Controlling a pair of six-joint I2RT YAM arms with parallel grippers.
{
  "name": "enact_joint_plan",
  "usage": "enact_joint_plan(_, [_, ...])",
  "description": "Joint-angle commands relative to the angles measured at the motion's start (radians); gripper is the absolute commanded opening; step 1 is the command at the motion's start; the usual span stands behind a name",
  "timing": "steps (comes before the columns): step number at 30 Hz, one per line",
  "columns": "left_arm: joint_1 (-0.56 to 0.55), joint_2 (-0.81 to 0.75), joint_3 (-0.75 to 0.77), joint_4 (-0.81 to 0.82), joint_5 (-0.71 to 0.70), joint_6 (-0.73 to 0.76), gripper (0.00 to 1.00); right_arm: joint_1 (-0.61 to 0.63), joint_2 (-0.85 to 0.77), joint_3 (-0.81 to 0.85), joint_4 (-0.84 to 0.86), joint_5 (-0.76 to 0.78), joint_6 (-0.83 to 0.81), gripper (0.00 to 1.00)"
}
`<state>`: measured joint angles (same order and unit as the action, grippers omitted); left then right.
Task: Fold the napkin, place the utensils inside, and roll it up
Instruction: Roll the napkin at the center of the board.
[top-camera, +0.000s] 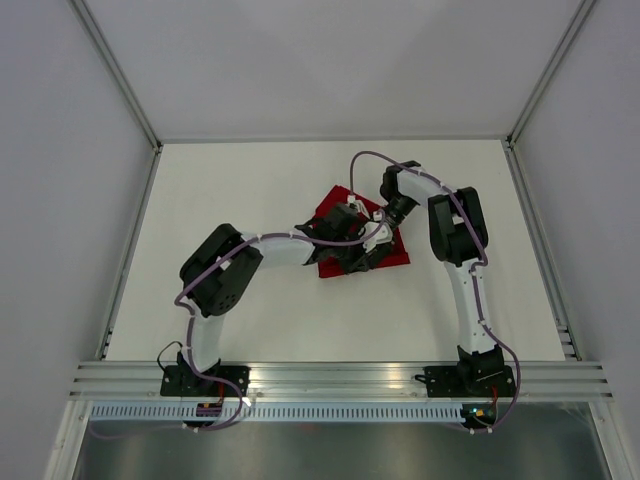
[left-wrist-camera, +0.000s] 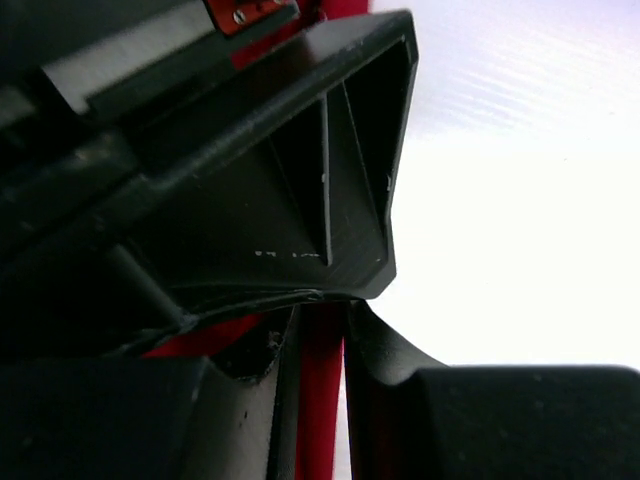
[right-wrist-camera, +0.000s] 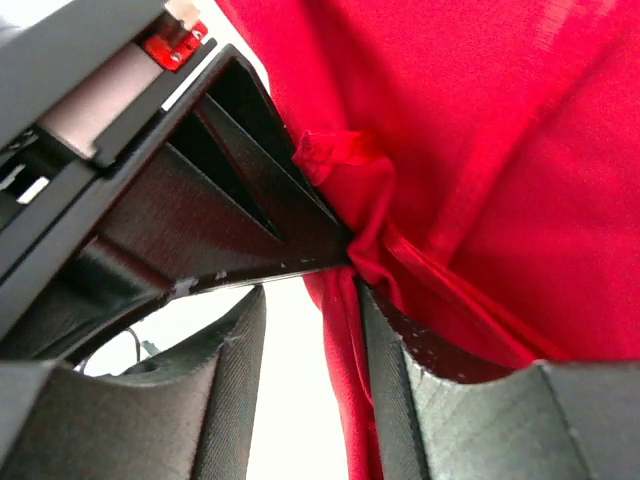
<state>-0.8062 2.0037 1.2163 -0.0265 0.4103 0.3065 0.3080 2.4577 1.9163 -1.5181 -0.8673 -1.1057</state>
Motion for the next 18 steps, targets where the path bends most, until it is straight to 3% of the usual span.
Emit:
enact_joint_plan(1, [0.004, 0.122, 0.015, -0.205, 0.128, -0.072, 0.03, -0.013, -0.058, 0.015, 0.104, -0.004, -0.020, 0.52])
enact_joint_plan(12, [0.085, 0.198, 0.072, -0.288, 0.350, -0.122, 0.02, -0.150, -0.304, -0.085, 0.413, -0.125, 0.233, 0.60])
enact_joint_plan(18, [0.110, 0.268, 0.161, -0.395, 0.430, -0.136, 0.02, -0.198, -0.521, -0.298, 0.594, -0.119, 0.213, 0.61])
